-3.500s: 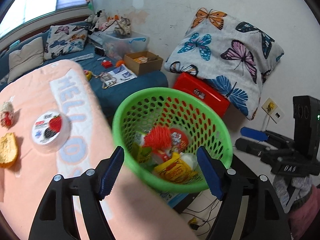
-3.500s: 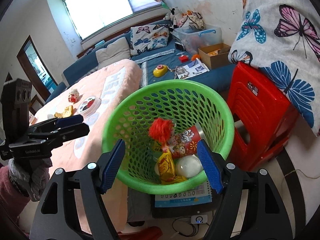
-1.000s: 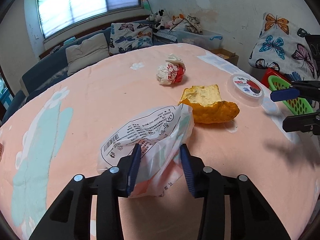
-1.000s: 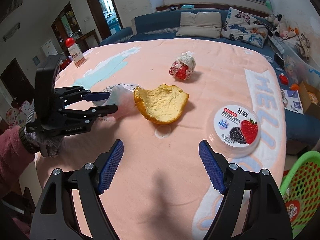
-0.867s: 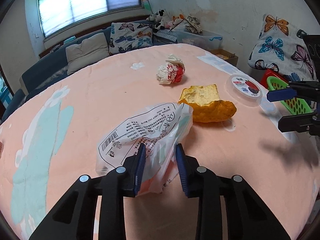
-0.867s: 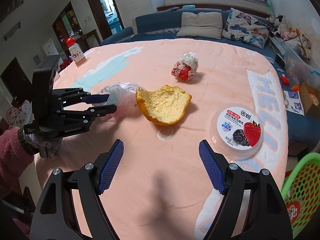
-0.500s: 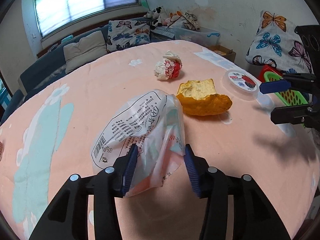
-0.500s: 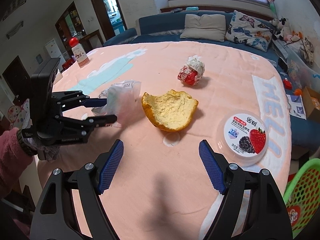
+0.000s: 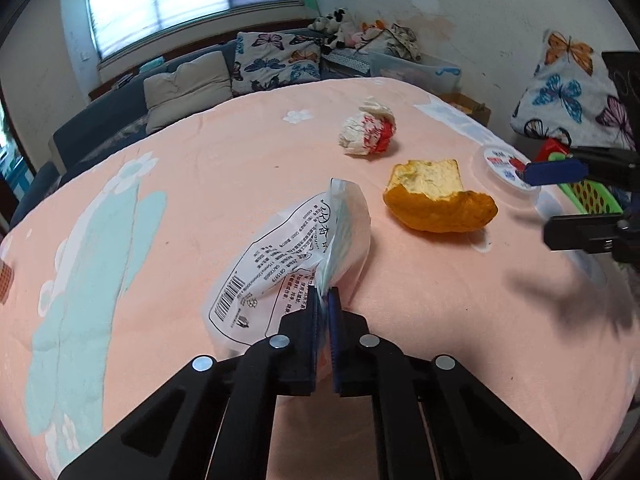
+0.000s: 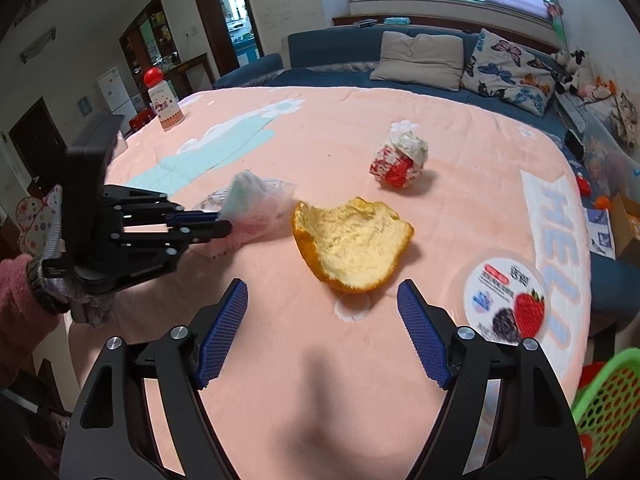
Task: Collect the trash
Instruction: 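Grasp the orange bread crust with the right tool while the left tool holds the plastic bag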
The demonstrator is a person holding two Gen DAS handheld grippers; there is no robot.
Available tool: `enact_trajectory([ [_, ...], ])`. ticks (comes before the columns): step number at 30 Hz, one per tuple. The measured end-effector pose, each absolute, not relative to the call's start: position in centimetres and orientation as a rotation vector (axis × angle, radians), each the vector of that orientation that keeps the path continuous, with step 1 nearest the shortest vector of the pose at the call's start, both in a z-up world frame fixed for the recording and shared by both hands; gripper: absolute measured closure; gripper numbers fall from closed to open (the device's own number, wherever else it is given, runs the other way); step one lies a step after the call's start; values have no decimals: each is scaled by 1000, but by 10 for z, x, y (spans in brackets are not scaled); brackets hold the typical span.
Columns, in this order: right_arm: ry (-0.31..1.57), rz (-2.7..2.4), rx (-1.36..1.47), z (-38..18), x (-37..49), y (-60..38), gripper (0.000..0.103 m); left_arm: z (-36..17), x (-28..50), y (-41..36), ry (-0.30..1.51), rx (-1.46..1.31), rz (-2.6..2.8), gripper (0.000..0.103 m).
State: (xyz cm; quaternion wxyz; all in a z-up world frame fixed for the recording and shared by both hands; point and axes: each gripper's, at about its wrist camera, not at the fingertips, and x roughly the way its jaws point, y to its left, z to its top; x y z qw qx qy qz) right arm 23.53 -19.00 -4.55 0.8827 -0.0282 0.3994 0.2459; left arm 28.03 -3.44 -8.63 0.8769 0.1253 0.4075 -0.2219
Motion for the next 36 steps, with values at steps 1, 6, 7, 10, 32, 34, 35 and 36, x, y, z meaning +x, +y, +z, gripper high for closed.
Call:
enact_trajectory([
  [1,834,516,-62,-46,238,-188,32,-84,279,-31,848,252,-459,99],
  [6,857,528,-92,-57,256,-169,44,-73,271,-19,847,200,-451,99],
  [7,863,529,-93,-59,260,-167,47,-71,269,-15,848,185,-449,99],
  [10,880,529,-96,-67,270,-158,53,-69,265,-8,849,158,-446,99],
  [32,834,520,74,-37,213,-198,89,-42,228,-32,785,74,-525,99],
  [34,822,515,88,-31,200,-204,89,-39,223,-42,781,76,-546,99],
  [35,816,513,96,-29,193,-208,89,-38,221,-47,779,78,-556,99],
  [36,811,510,105,-26,186,-213,89,-37,218,-53,775,83,-567,99],
])
